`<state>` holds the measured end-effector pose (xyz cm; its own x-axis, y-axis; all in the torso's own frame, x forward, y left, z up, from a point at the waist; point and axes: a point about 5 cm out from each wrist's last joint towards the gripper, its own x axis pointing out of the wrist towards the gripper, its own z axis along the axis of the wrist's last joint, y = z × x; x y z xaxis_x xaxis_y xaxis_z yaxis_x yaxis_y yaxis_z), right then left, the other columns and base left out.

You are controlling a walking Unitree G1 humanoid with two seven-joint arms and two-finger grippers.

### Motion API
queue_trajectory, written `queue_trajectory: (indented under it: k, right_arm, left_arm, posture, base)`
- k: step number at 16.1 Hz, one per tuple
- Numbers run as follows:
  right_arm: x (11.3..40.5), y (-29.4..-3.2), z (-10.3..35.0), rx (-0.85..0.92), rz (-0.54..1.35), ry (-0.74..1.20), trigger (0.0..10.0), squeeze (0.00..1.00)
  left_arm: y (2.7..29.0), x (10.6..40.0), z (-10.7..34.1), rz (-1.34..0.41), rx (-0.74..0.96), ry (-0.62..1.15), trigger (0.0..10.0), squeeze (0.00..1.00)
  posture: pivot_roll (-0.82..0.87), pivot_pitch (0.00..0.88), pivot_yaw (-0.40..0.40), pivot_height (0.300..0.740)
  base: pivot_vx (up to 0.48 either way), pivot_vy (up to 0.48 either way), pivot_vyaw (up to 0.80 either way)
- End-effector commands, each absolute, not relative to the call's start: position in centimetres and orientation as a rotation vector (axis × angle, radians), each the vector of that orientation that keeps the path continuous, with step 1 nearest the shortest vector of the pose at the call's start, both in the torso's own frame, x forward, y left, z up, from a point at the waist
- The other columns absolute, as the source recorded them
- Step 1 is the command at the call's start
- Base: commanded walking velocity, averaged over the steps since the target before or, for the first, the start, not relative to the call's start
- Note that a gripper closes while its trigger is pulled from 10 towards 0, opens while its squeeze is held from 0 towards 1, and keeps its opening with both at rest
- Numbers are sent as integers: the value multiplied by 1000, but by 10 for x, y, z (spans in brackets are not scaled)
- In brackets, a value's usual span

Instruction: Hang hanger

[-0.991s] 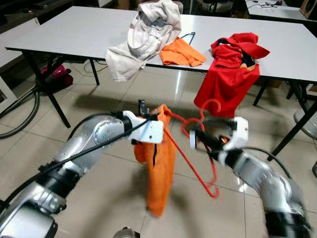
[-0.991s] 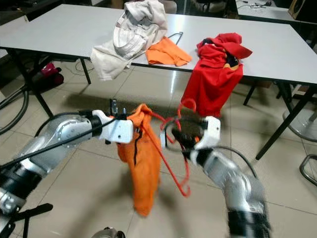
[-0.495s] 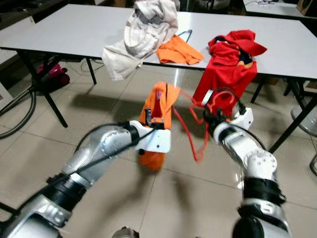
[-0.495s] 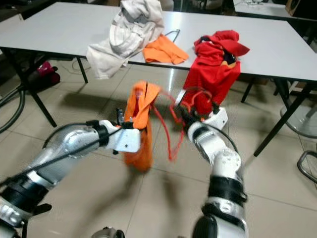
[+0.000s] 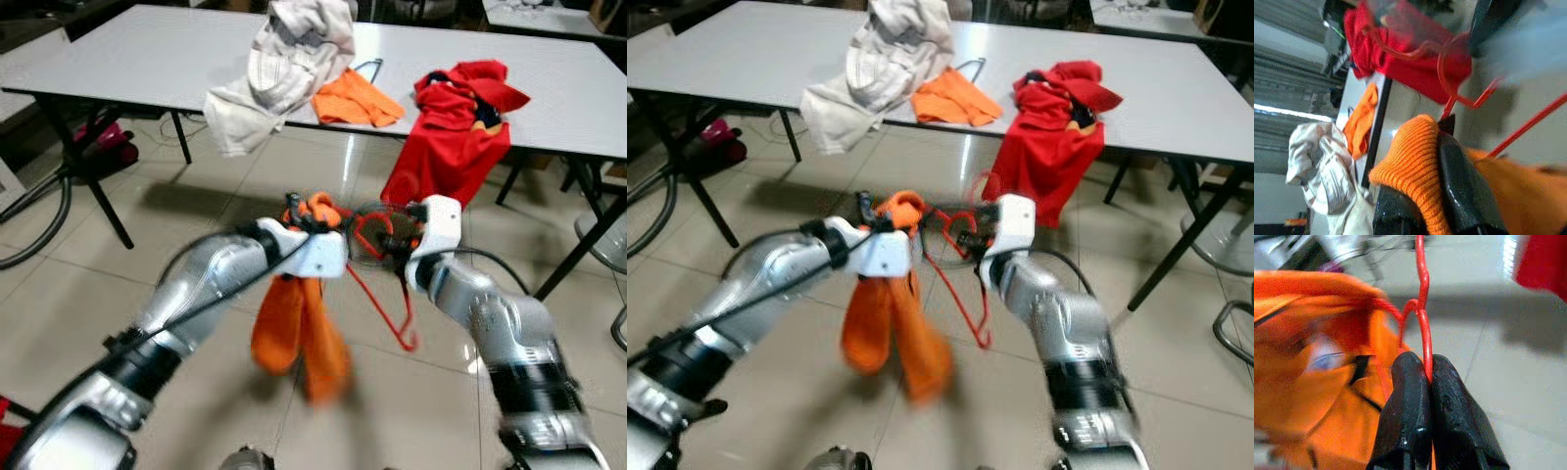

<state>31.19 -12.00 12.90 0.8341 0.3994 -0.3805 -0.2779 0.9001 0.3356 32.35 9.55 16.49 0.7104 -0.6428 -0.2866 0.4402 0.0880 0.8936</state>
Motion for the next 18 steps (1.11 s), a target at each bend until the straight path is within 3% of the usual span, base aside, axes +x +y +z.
queue_trajectory:
  k: [1,3,5,6,8,11,16,18]
  right_arm:
    - [307,-111,134,279,431,463,10000,0]
    - [292,-98,131,338,527,574,10000,0]
    - [302,-92,144,662,473,516,10000,0]
    - [306,-95,145,700,433,496,10000,0]
    - [328,-112,139,884,249,396,10000,0]
    - [342,-123,135,1045,179,396,10000,0]
    - [363,-158,150,1445,5,184,10000,0]
    - [367,-163,165,1392,34,88,10000,0]
  left_arm:
    - [90,326,177,-798,1261,-260,10000,0]
    - [93,329,175,-804,1269,-233,10000,0]
    - [91,330,177,-830,1291,-247,10000,0]
    - [91,330,177,-838,1290,-250,10000,0]
    - [81,319,178,-947,1189,-255,10000,0]
    - [71,305,174,-1026,1102,-243,10000,0]
    - [68,291,174,-1060,1050,-221,10000,0]
    - [66,286,171,-1063,1030,-208,10000,0]
  posture:
    - [-8,19,-4,740]
    - [-6,31,3,740]
    - [-7,41,2,740]
    - [-7,41,2,740]
    - [-13,51,10,740]
    - [-10,66,-6,740]
    - [-3,71,-26,740]
    - [-8,69,-24,740]
  base:
    - [0,0,0]
    - [0,0,0]
    - [0,0,0]
    - [0,0,0]
    - [0,0,0]
    - [0,0,0]
    - [0,0,0]
    - [0,0,0]
